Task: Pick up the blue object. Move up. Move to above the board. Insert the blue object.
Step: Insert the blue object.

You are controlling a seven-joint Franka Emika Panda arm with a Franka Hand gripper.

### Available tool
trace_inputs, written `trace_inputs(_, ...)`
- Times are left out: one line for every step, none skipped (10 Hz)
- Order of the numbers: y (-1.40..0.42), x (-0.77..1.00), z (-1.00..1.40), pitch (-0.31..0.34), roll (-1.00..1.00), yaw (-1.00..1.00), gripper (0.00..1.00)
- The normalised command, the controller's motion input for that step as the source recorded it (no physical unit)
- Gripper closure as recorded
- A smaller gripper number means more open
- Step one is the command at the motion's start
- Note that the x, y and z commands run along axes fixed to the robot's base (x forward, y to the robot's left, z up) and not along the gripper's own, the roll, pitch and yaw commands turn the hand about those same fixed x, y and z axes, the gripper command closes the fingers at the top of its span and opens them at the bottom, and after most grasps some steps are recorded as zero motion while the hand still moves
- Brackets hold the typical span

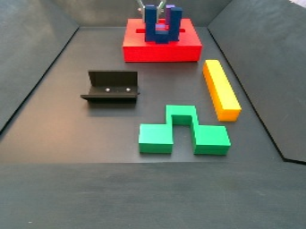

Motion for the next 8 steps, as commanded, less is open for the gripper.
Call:
trace_inputs(0.01,0.31,-0.46,0.0,0.22,0.0,1.0)
trace_inputs(0.0,0.38,-0.69,0.0,0.18,0.01,1.0)
trace_inputs(0.0,0.43,-0.77,0.0,0.17,0.03,1.0)
trace_inputs(0.0,0.57,-0.79,0.0,0.18,0.02,1.0)
trace_inputs(0.0,0.56,-0.72,0.0,0.17,0.0,1.0)
trace_inputs(0.0,0.58,-0.73,0.0,0.18,0.0,1.0)
trace_inputs(0.0,0.39,-0.51,0.019,0.15,0.0,1.0)
trace_inputs(0.0,0.0,-0.1,0.05,0.0,0.0,1.0)
